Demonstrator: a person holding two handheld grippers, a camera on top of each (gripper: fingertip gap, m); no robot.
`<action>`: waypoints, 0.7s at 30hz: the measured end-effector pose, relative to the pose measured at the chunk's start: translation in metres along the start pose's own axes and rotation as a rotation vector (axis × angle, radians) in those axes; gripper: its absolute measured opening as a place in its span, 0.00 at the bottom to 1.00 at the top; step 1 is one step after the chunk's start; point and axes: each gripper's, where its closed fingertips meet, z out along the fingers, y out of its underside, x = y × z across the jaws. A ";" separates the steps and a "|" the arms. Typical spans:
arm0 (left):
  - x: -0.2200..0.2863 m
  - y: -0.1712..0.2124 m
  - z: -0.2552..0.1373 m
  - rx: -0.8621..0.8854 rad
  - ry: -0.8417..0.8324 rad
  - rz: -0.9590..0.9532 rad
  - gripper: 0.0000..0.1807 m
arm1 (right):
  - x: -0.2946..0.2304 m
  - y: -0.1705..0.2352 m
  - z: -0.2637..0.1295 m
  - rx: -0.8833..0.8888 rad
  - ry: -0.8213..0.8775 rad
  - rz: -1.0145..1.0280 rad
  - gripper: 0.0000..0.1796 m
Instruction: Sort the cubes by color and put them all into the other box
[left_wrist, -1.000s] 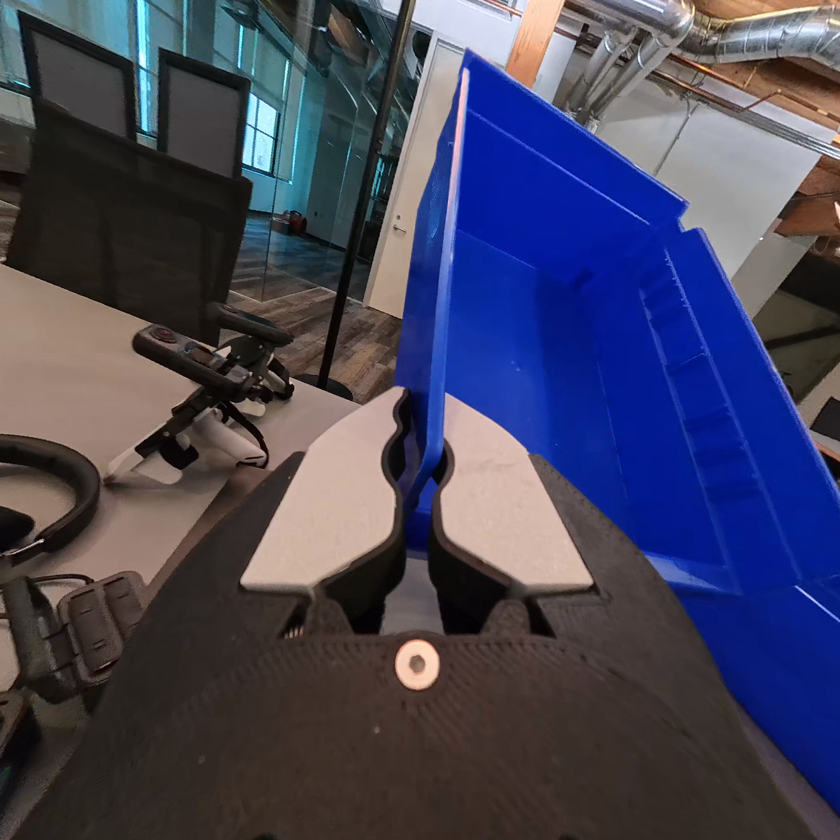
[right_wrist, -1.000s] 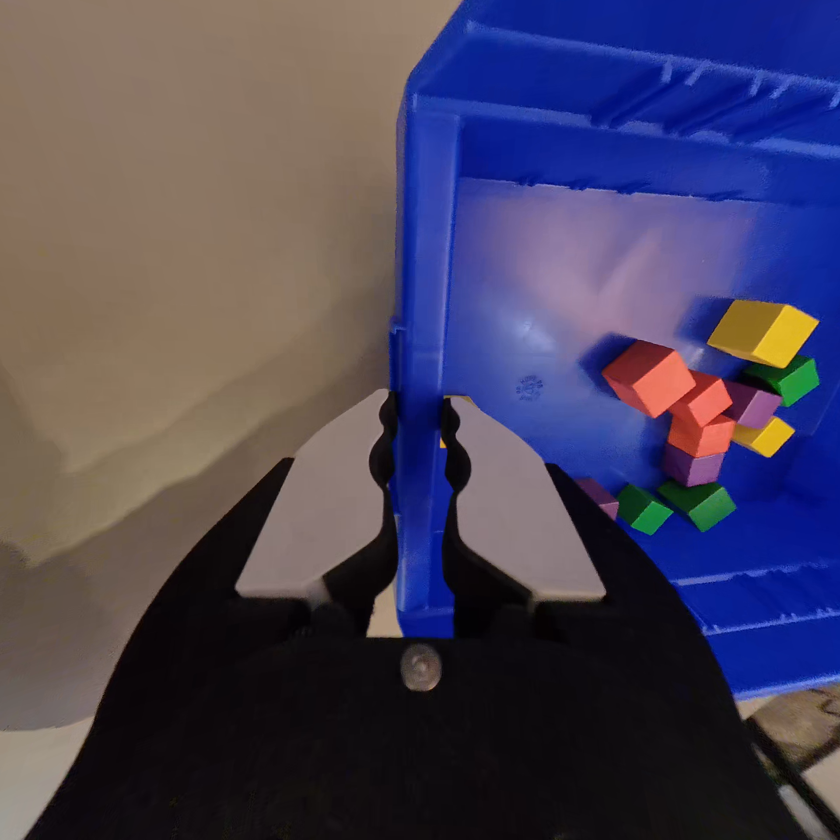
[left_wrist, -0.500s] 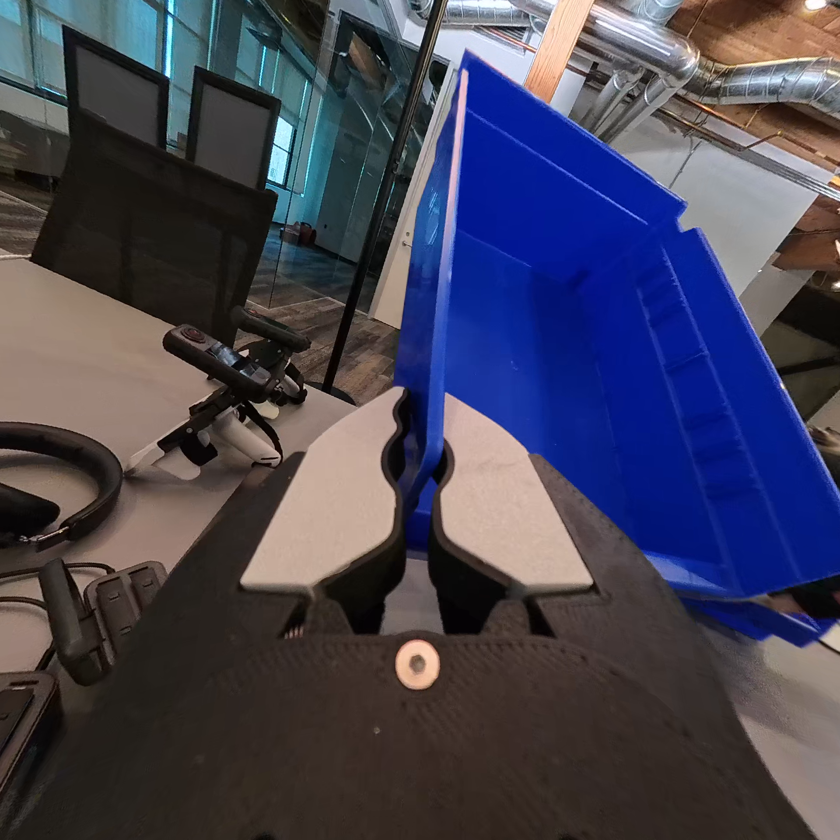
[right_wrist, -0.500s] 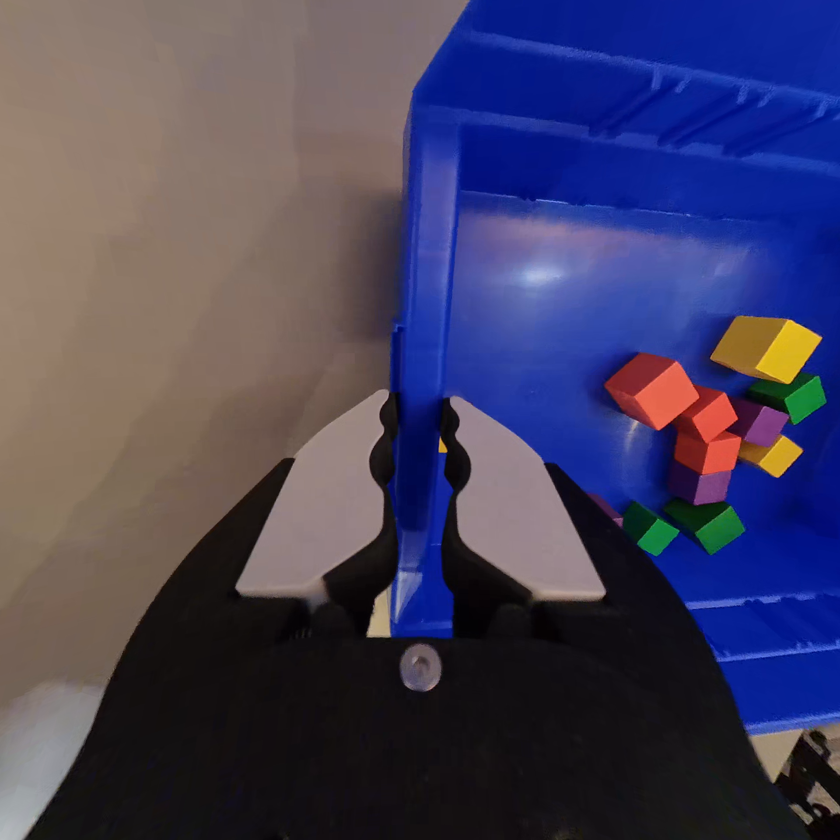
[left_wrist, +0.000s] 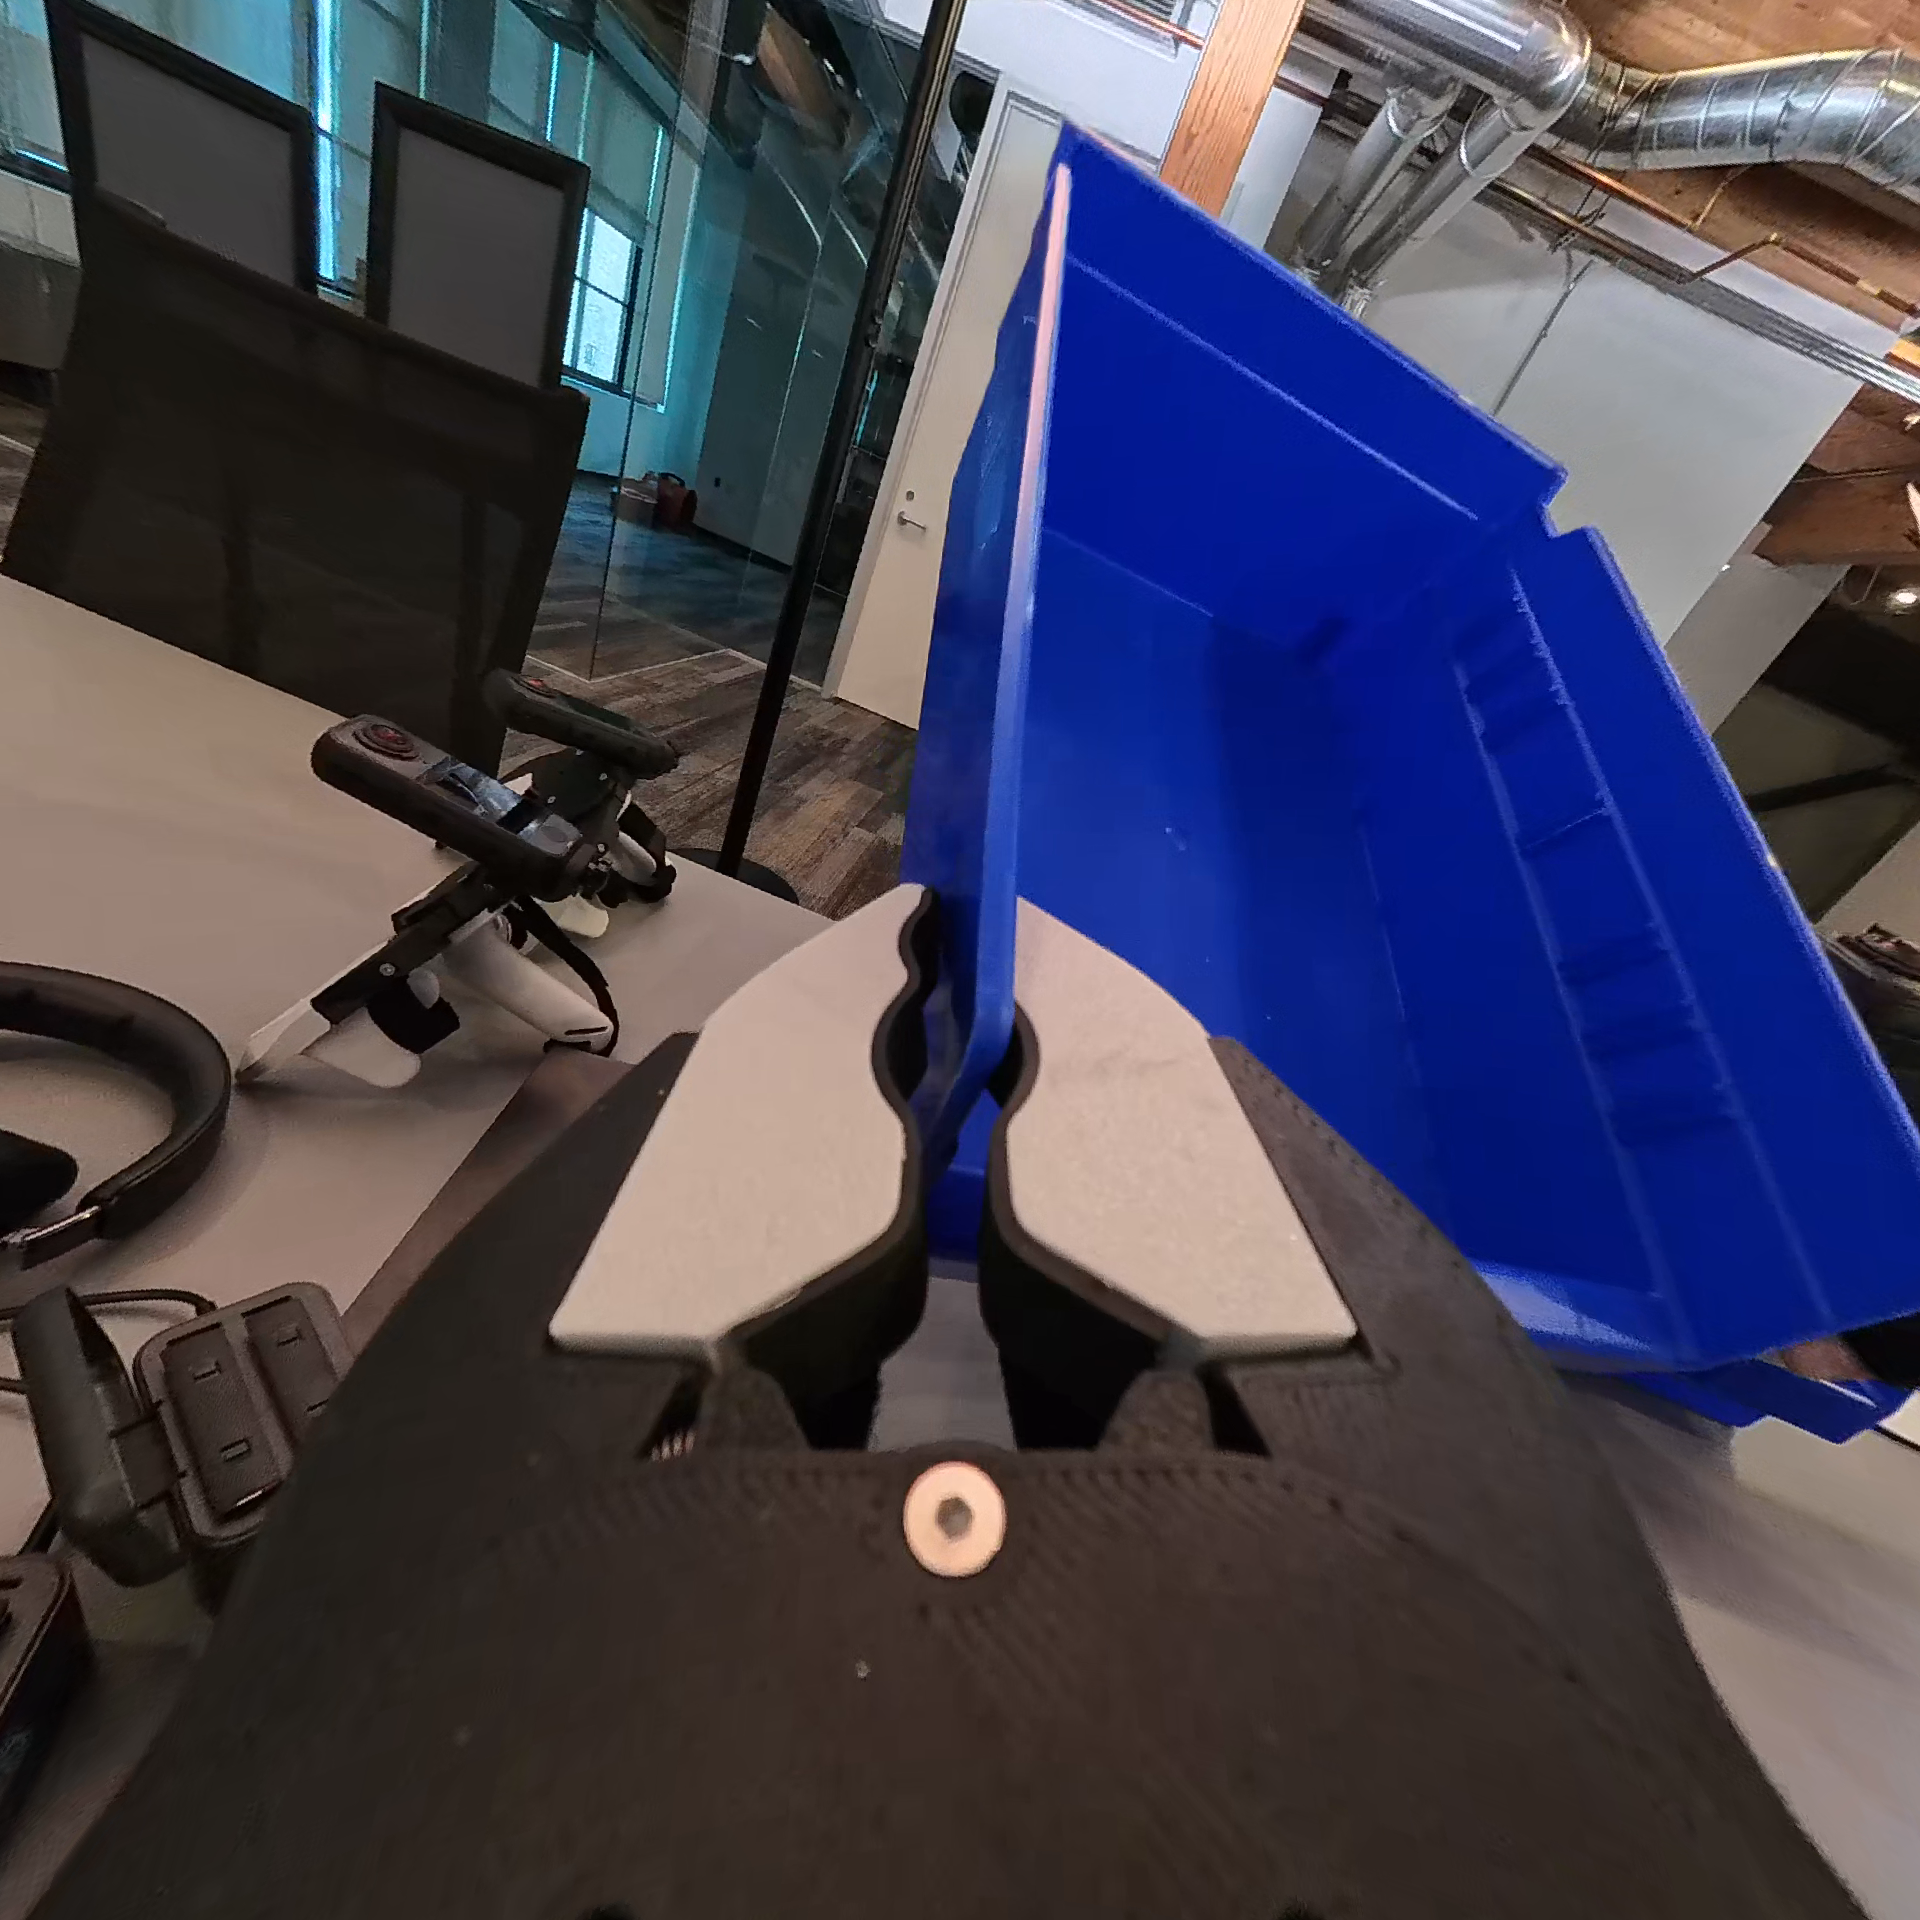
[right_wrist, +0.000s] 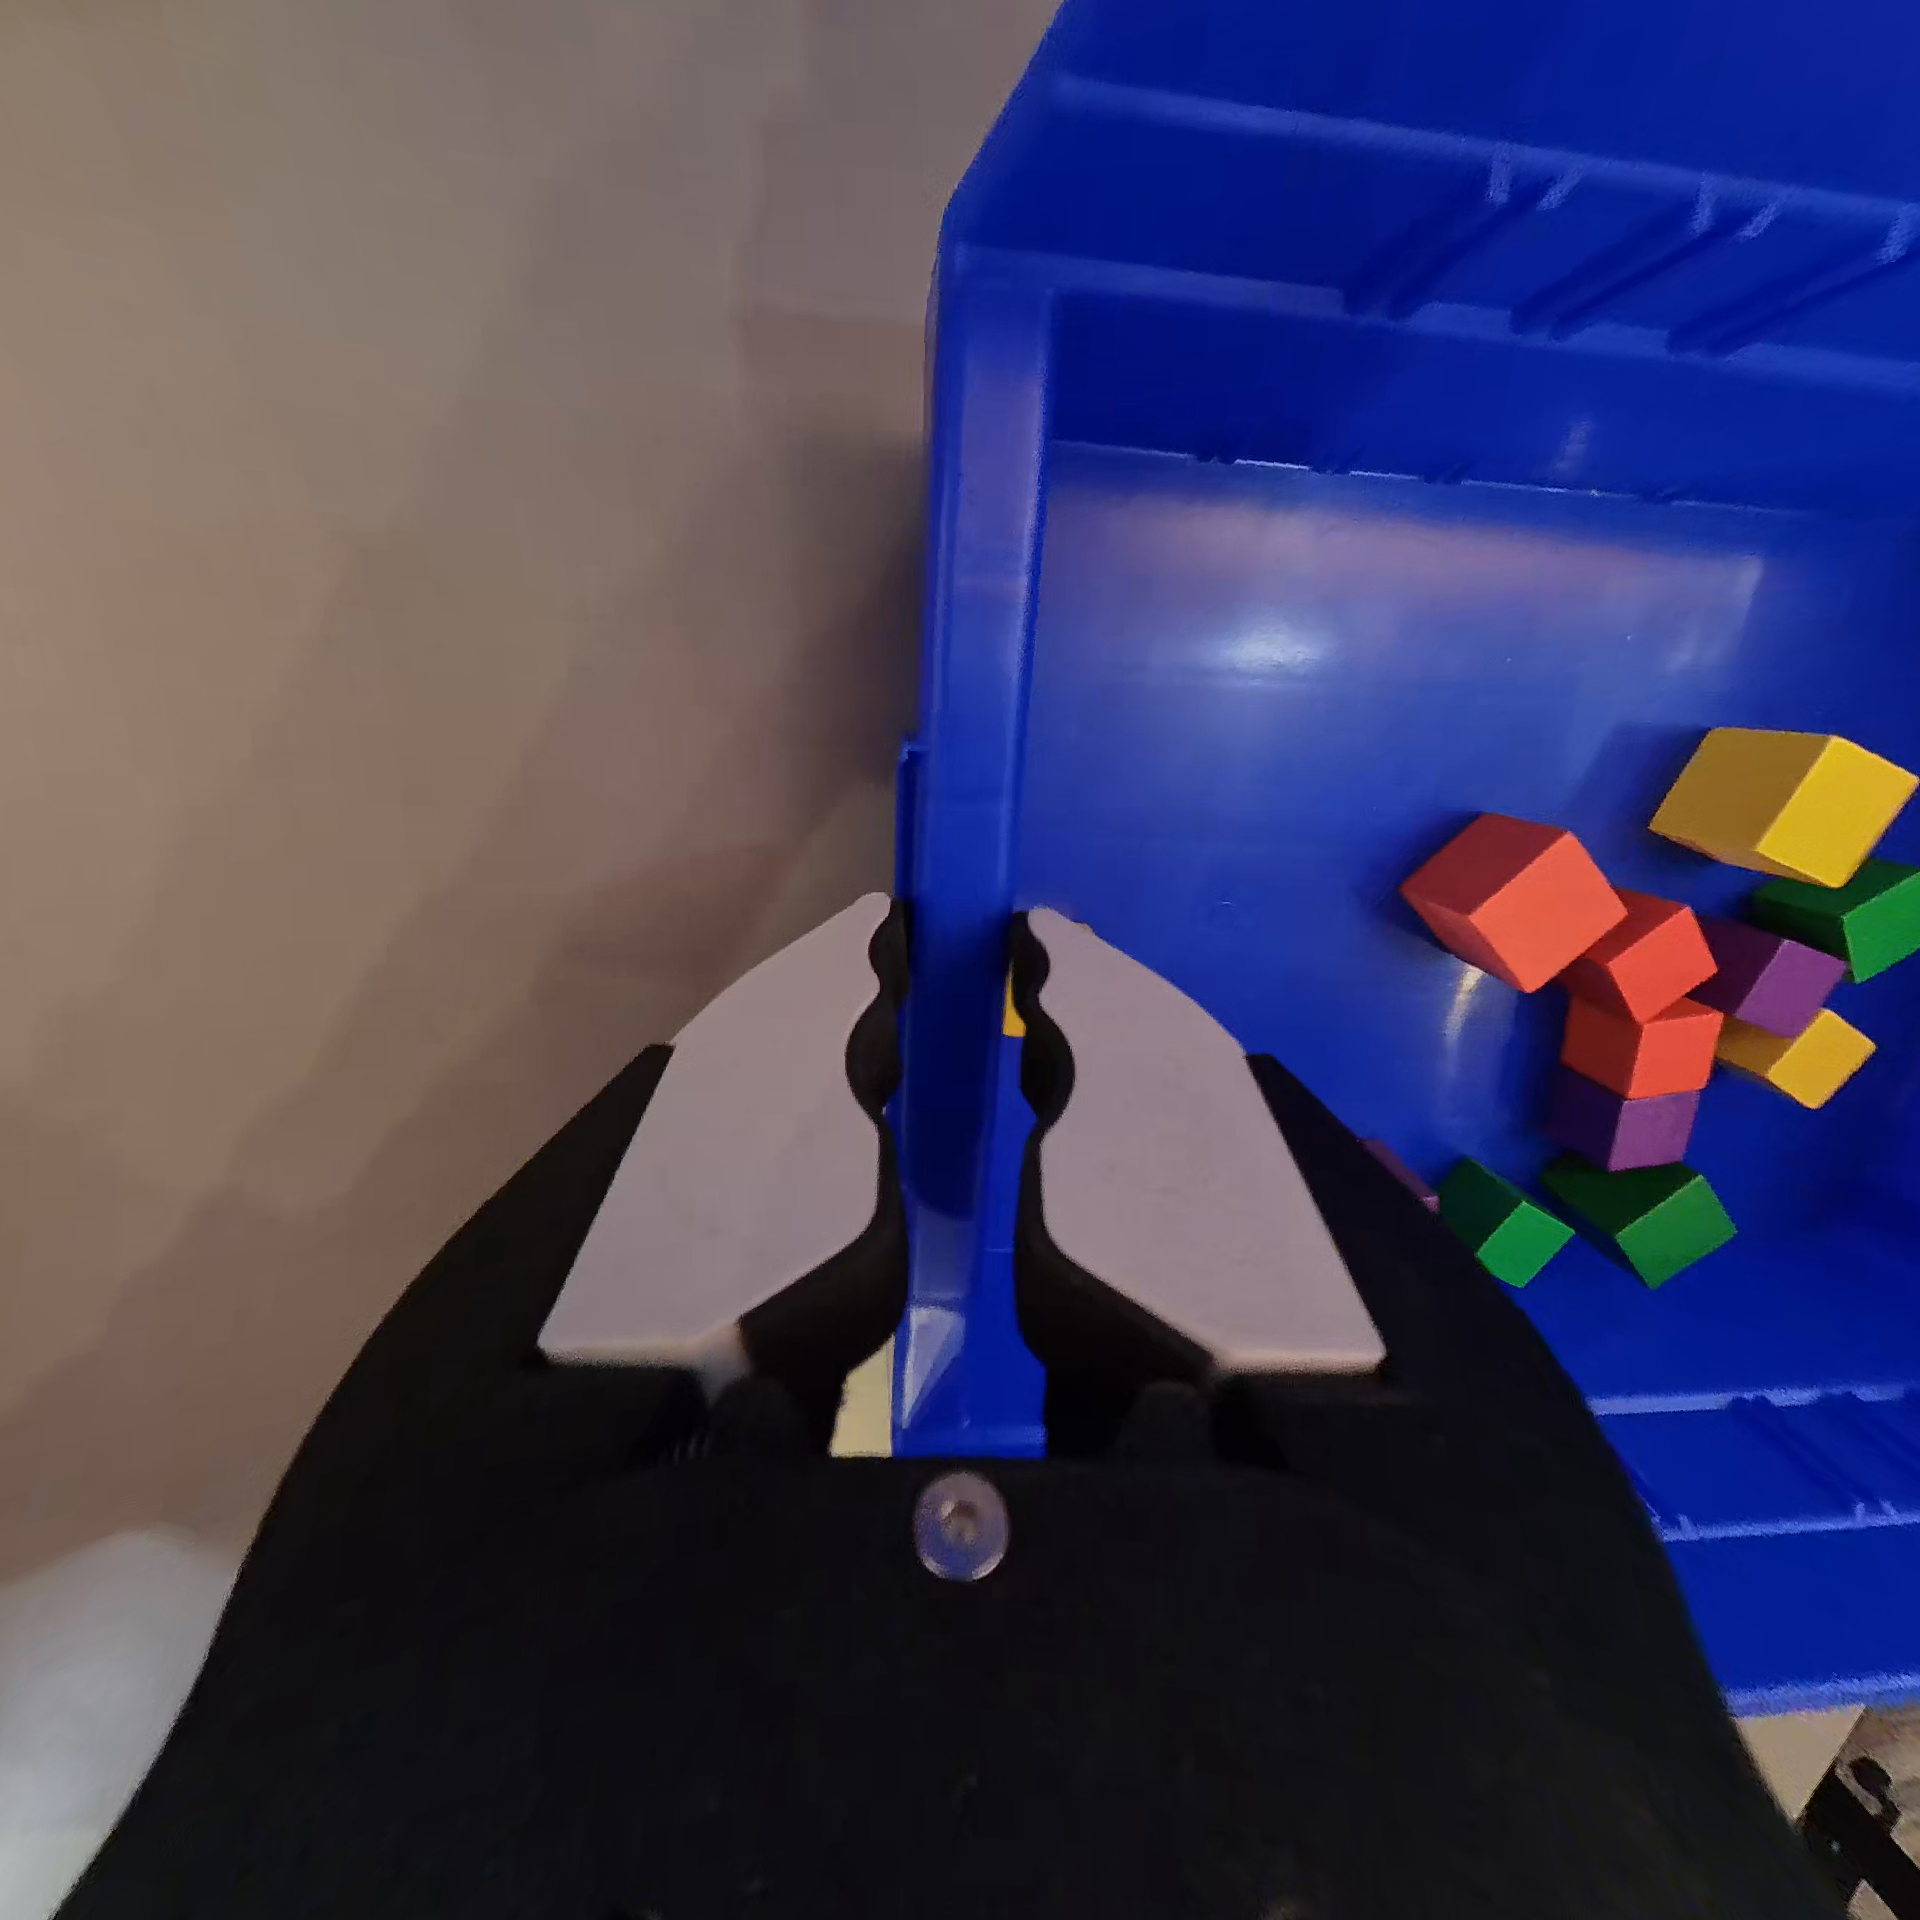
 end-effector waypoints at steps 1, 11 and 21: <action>0.001 0.000 0.000 -0.001 0.000 0.003 0.03 | 0.003 -0.003 -0.003 0.023 0.036 0.004 0.22; 0.036 -0.043 -0.016 0.146 -0.037 0.130 0.03 | -0.033 -0.054 -0.160 0.771 0.079 0.137 0.35; 0.174 -0.082 -0.041 0.214 0.157 0.234 0.03 | -0.088 -0.008 -0.275 1.099 0.128 0.103 0.36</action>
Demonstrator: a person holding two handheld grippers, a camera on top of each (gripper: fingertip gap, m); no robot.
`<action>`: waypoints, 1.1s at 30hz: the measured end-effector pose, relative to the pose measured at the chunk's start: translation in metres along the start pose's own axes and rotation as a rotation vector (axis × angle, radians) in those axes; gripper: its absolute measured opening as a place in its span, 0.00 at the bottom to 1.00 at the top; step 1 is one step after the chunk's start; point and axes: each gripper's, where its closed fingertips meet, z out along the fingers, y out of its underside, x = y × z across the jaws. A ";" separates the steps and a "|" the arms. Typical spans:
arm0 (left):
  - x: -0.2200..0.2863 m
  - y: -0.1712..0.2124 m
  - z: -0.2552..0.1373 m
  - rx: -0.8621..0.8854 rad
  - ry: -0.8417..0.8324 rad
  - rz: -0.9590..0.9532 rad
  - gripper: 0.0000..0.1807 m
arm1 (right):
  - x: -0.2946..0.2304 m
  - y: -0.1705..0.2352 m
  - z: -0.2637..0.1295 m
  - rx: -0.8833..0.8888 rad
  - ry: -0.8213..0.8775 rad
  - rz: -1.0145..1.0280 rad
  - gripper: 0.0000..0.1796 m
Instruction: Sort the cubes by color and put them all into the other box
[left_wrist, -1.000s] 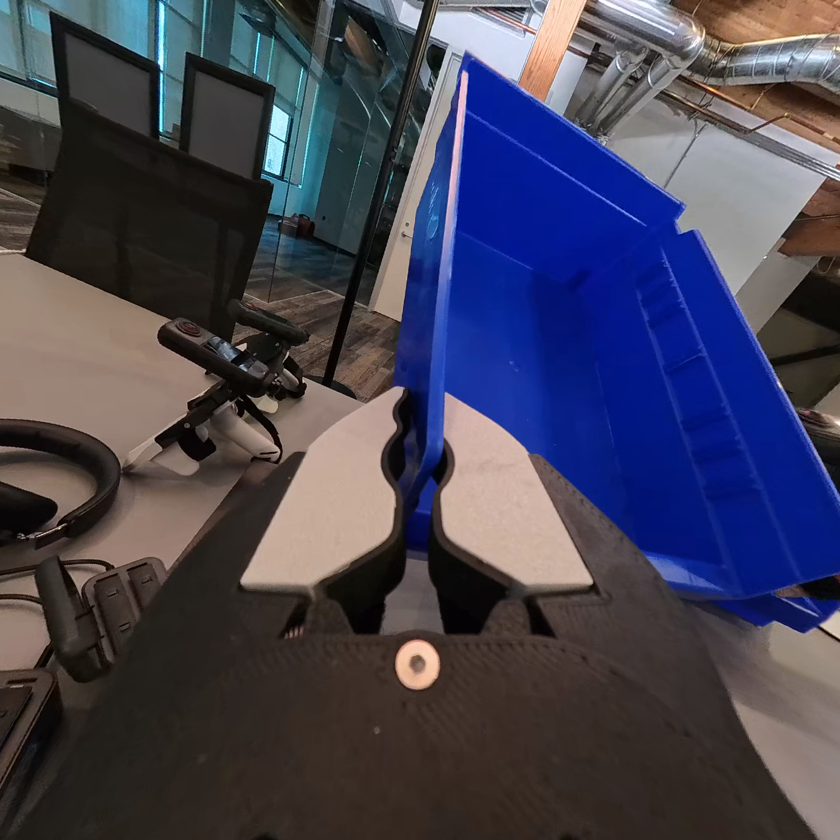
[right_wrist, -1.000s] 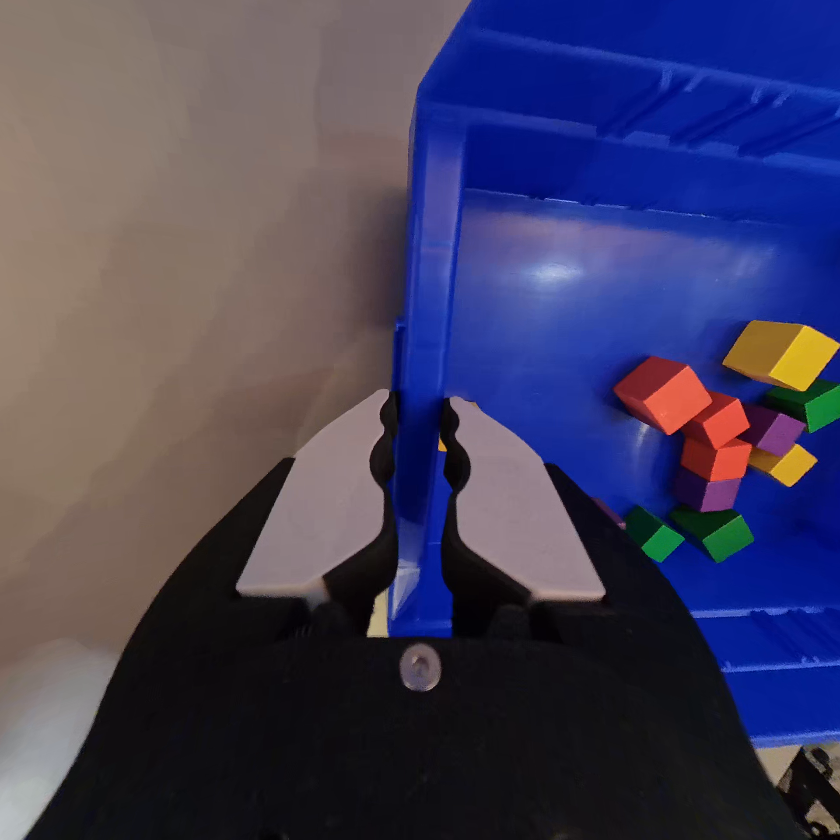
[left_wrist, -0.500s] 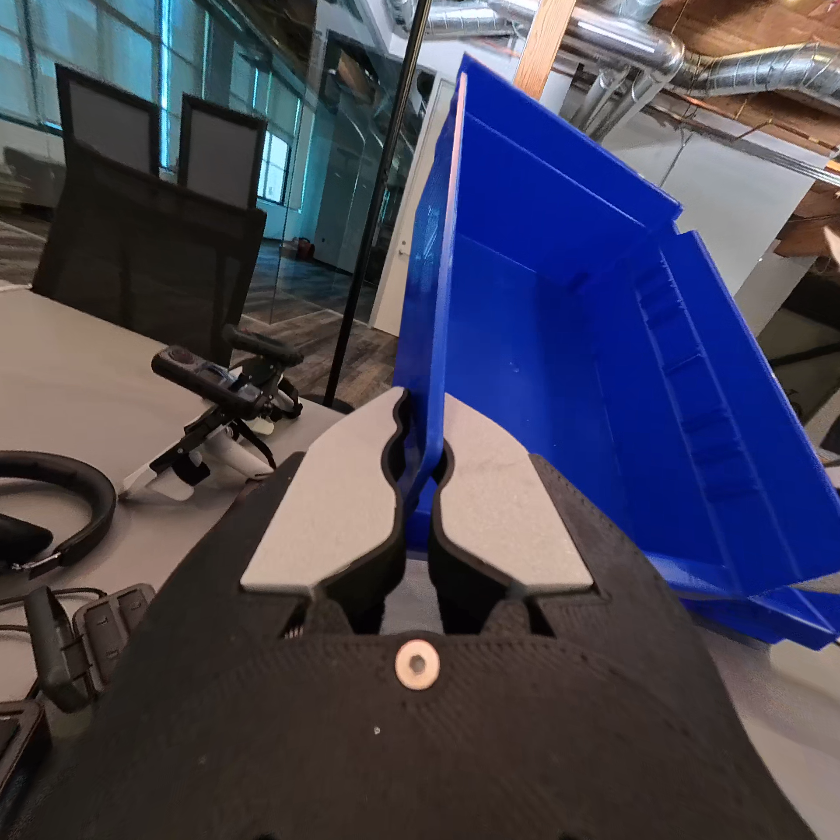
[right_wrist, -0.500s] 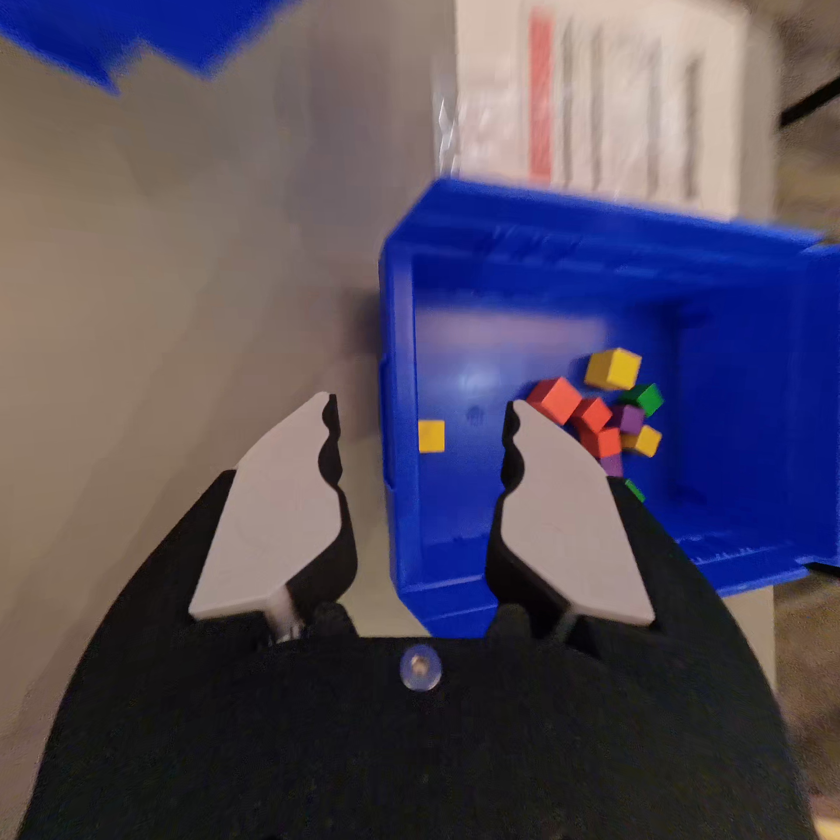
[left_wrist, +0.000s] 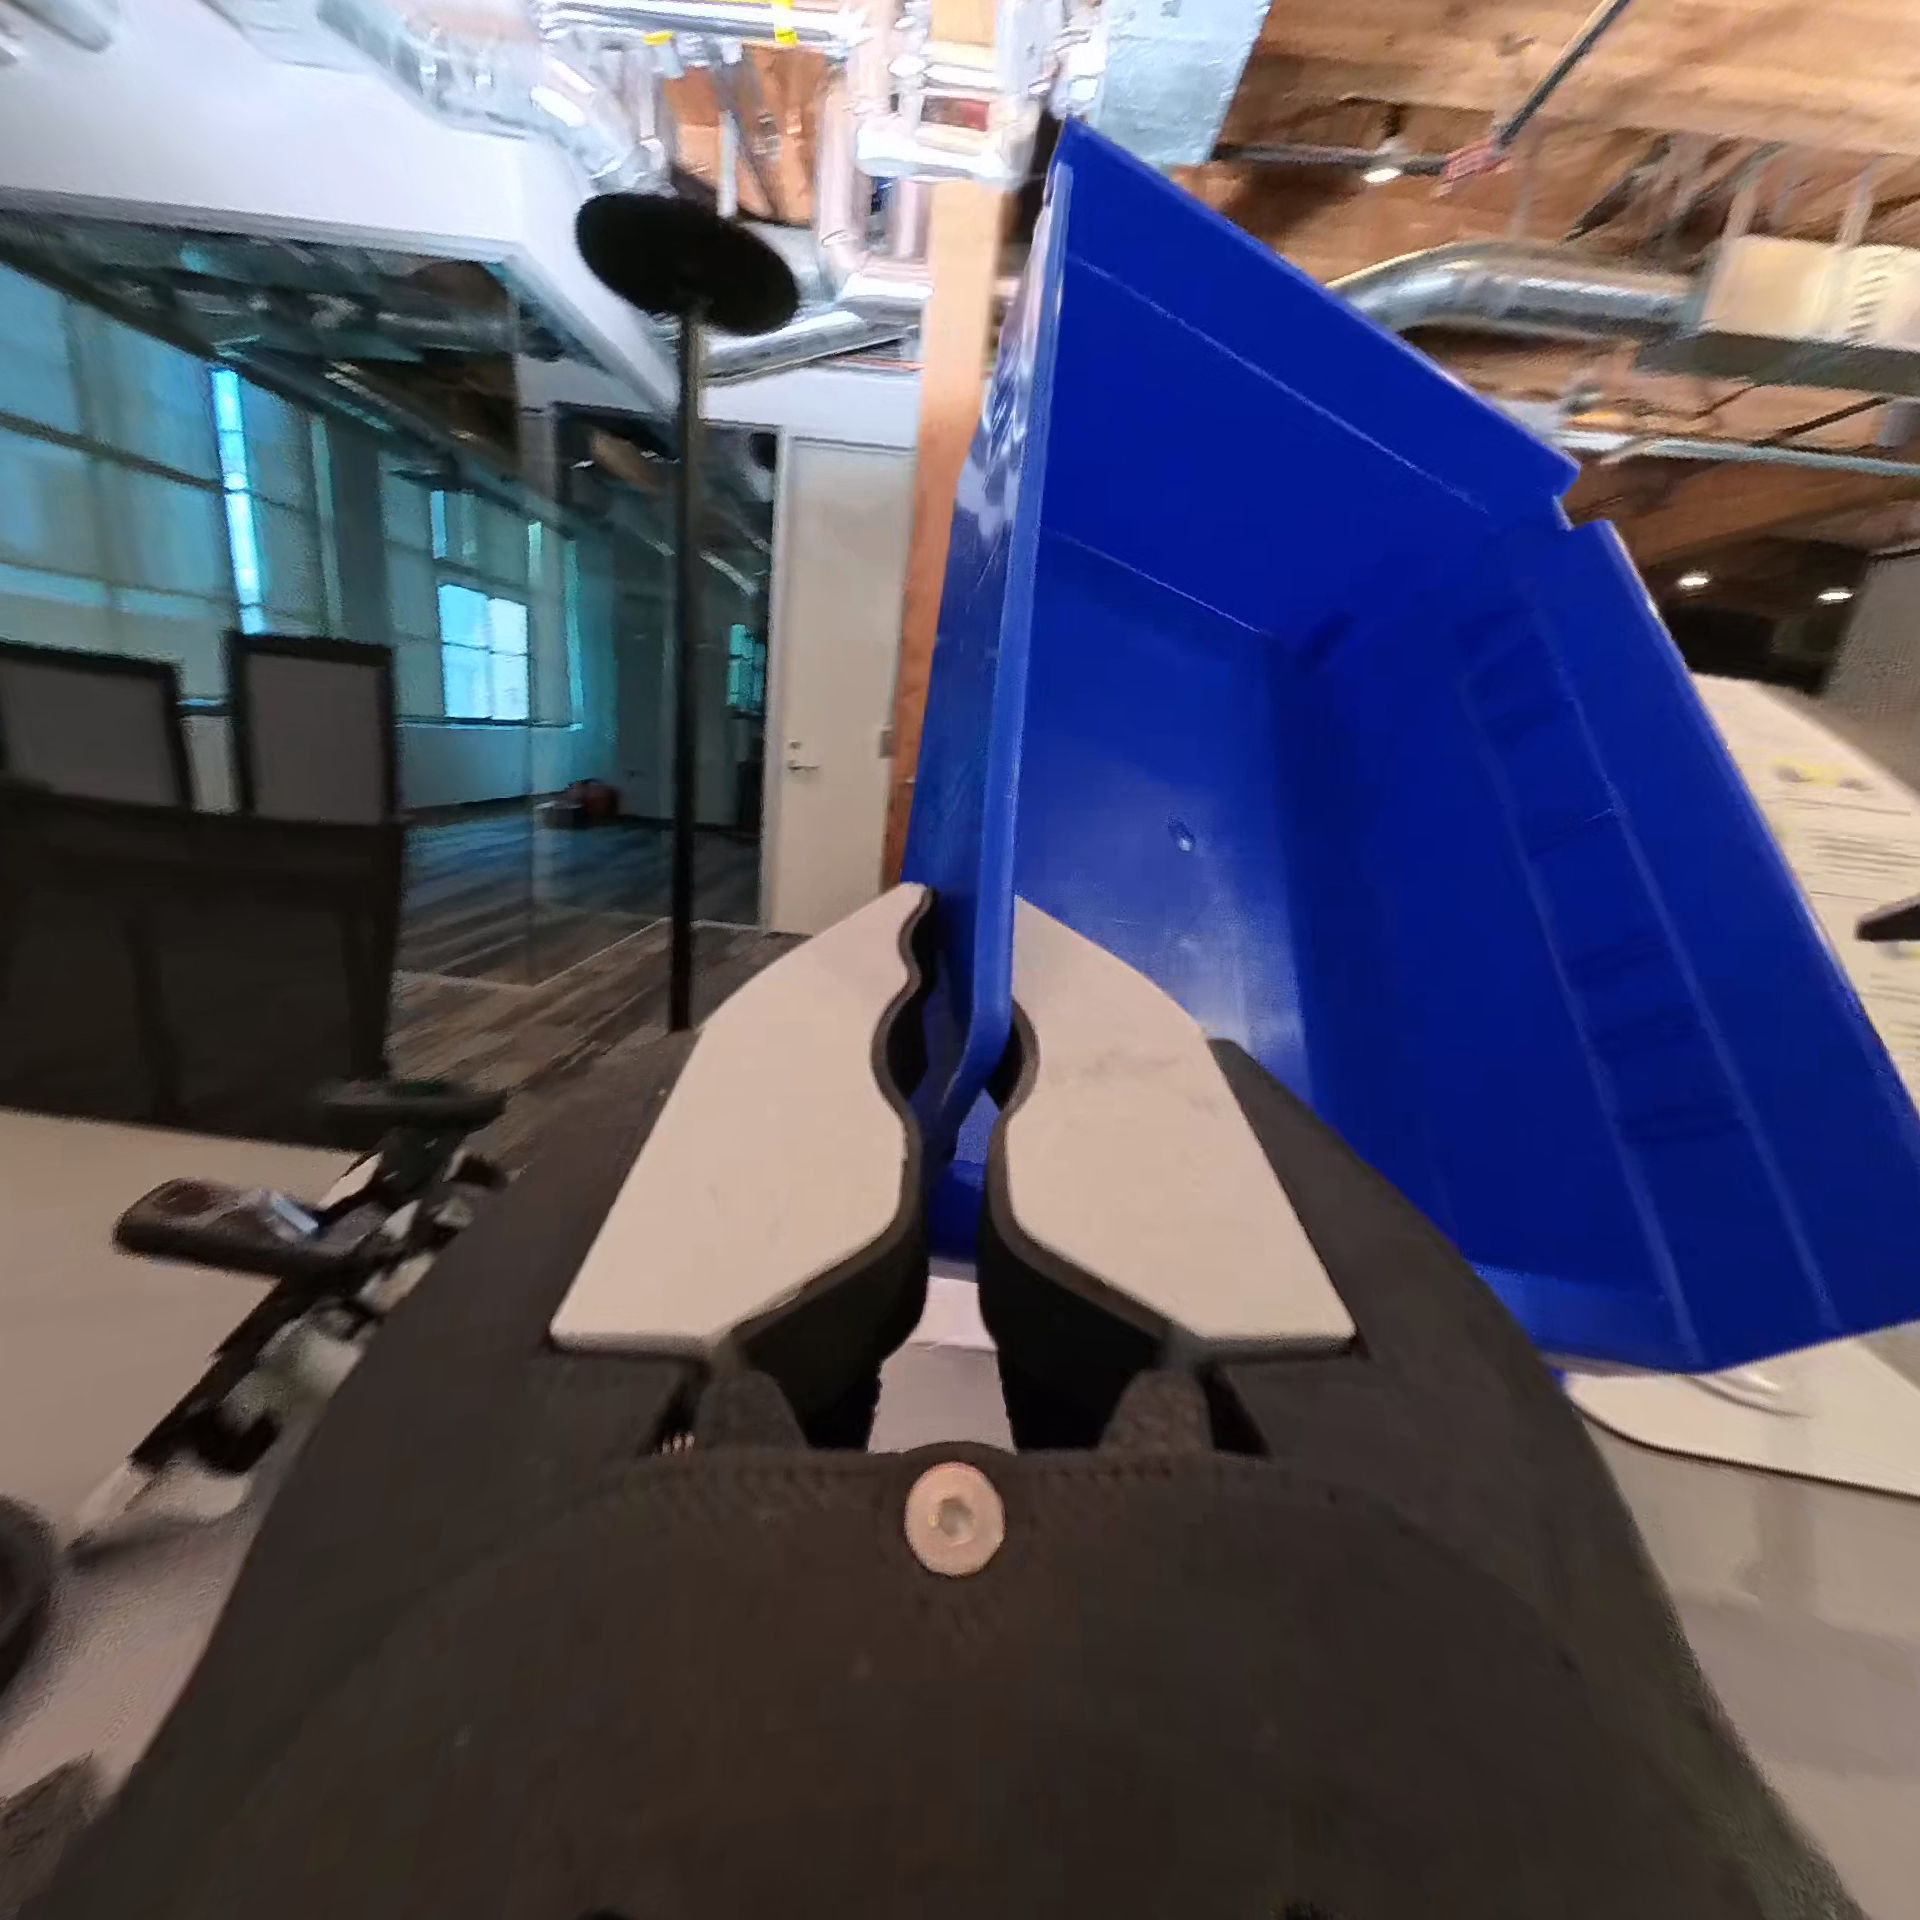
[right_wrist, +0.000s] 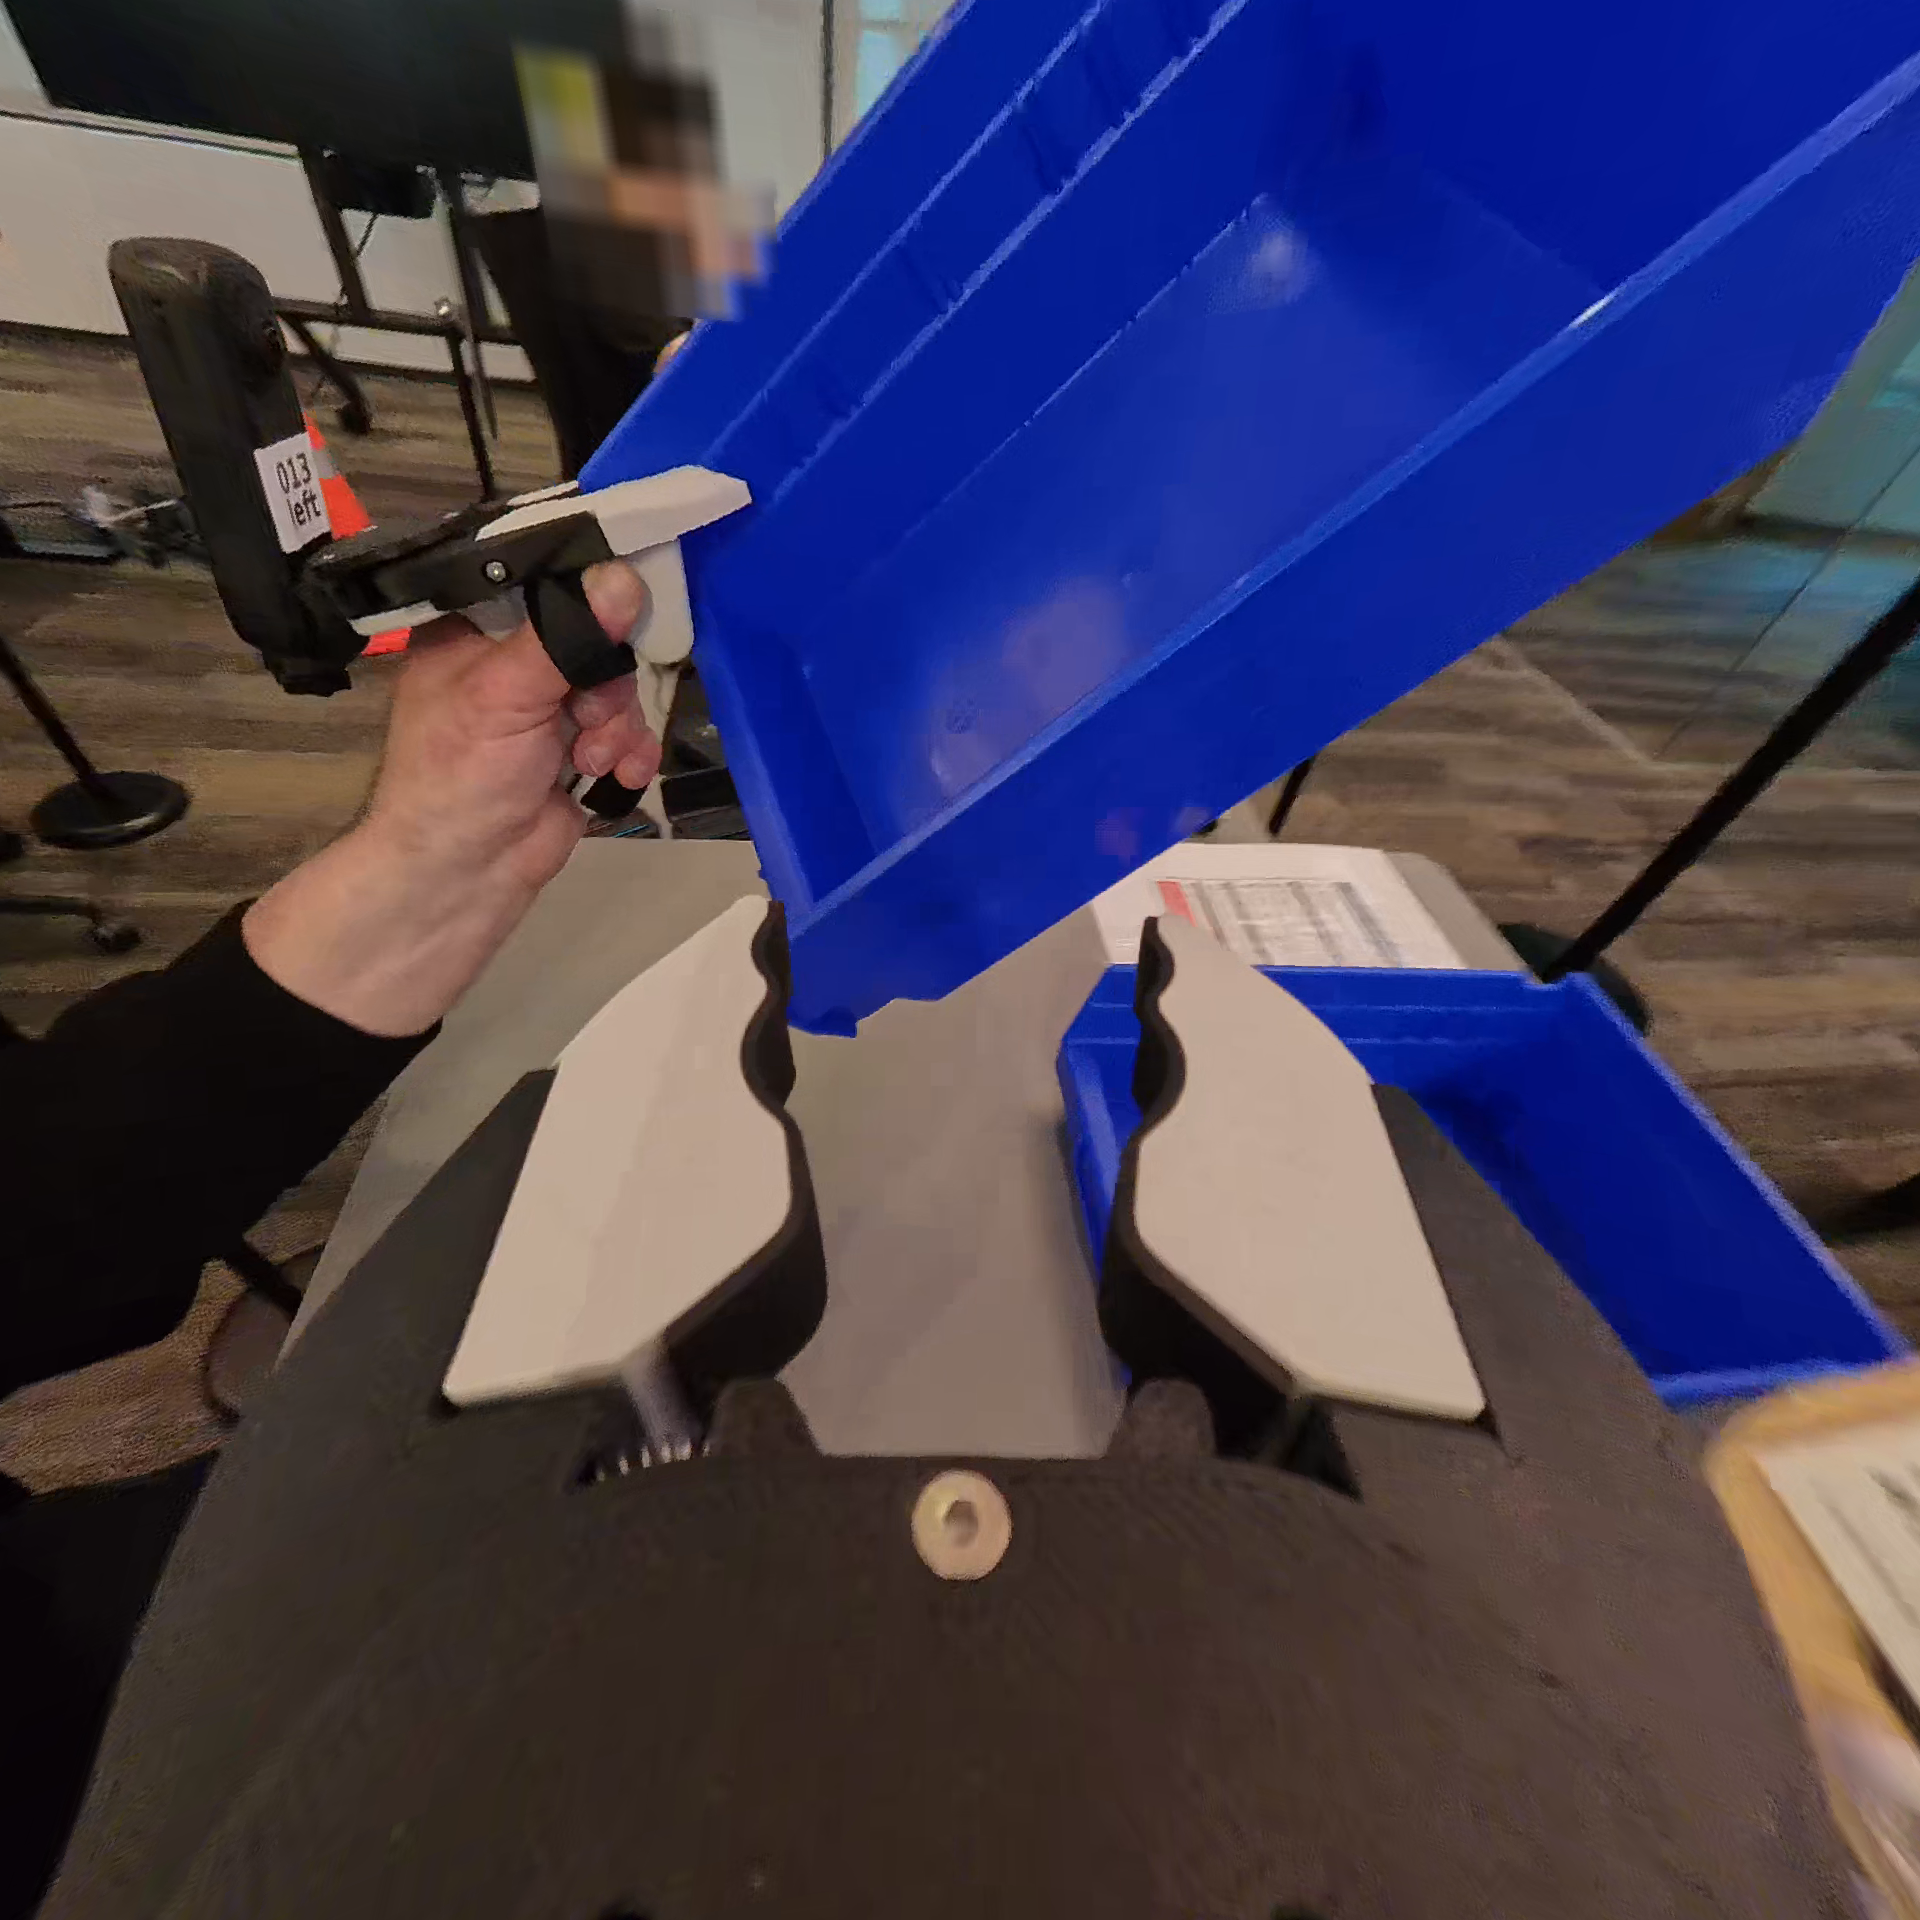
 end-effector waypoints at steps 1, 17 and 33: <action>0.019 -0.006 0.000 0.008 0.038 0.000 0.03 | -0.001 -0.004 -0.023 0.025 0.029 -0.022 0.36; 0.486 0.067 0.052 -0.180 0.769 -0.141 0.02 | 0.023 0.078 -0.490 0.333 0.653 0.237 0.47; 0.637 0.296 0.012 -0.818 0.917 -0.294 0.05 | 0.073 0.291 -0.554 0.150 0.721 0.759 0.50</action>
